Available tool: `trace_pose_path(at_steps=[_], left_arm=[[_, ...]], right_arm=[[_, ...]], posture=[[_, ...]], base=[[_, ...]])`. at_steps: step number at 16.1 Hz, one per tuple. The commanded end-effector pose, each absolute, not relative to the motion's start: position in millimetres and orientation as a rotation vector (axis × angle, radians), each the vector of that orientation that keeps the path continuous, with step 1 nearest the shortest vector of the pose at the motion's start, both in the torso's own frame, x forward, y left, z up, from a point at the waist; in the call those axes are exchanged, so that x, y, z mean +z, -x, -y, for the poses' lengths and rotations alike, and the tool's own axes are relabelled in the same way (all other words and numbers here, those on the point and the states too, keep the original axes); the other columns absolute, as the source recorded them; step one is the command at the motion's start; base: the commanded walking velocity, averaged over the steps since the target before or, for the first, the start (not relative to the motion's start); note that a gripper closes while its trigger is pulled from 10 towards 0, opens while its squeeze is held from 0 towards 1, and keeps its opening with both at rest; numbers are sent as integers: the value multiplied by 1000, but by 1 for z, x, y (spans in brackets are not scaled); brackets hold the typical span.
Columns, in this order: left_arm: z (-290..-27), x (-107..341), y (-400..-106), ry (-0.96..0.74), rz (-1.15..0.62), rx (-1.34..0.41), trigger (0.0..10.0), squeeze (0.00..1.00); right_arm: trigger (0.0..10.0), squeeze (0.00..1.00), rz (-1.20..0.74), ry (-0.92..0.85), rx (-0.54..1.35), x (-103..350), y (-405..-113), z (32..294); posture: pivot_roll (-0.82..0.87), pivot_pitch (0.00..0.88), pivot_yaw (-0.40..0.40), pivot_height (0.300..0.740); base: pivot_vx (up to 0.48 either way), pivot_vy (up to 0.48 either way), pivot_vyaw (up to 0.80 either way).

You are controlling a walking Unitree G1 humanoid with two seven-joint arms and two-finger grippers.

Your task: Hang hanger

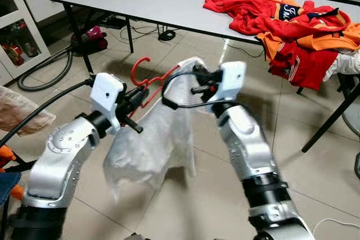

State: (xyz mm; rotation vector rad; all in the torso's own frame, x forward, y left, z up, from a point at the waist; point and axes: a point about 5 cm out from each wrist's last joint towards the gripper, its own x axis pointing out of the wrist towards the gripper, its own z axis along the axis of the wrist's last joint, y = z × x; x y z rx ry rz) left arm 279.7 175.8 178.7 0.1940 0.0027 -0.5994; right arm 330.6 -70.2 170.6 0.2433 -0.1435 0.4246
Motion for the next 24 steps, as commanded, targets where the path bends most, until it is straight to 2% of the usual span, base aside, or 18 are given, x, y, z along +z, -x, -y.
trace_pose_path(at_steps=[1,4,7,8,9,11,14,17,20,21,22,24], left_arm=[[-177,183,-278,-226,23,-617,10000,0],[-176,183,-273,-224,15,-672,10000,0],[-176,185,-274,-213,27,-659,10000,0],[-172,186,-275,-195,39,-655,10000,0],[-171,187,-276,-193,42,-655,10000,0],[-169,189,-277,-177,57,-649,10000,0],[-167,192,-277,-165,66,-648,10000,0],[-166,191,-276,-166,65,-655,10000,0],[-167,192,-276,-166,67,-648,10000,0],[-168,192,-275,-168,65,-648,10000,0],[-169,191,-274,-170,63,-647,10000,0],[-169,191,-274,-172,62,-646,10000,0]], right_arm=[[0,0,158,-277,393,180,-331,80],[0,0,143,-325,313,189,-343,105],[0,0,83,-238,422,184,-340,98],[4510,255,87,-220,427,180,-335,85],[10000,1000,90,-204,433,179,-333,80],[10000,1000,53,-139,428,167,-329,65],[10000,1000,14,-161,410,160,-330,55],[10000,1000,21,-161,380,164,-335,53],[10000,1000,24,-159,432,165,-334,46],[10000,75,29,-164,464,166,-333,43],[10000,0,32,-167,495,168,-331,37],[10000,0,18,-163,484,164,-332,36]], posture=[[-81,0,-26,740],[-83,0,-25,740],[-82,0,-28,740],[-81,0,-28,740],[-78,0,-28,740],[-74,0,-28,740],[-72,0,-23,740],[-70,0,-25,740],[-66,0,-26,740],[-64,0,-28,740],[-61,0,-30,740],[-55,0,-31,740]], base=[[0,0,0],[0,0,0],[0,0,0],[0,0,0],[0,0,0],[0,0,0],[0,0,0],[0,0,0],[0,0,0],[0,0,0],[0,0,0],[0,0,0]])
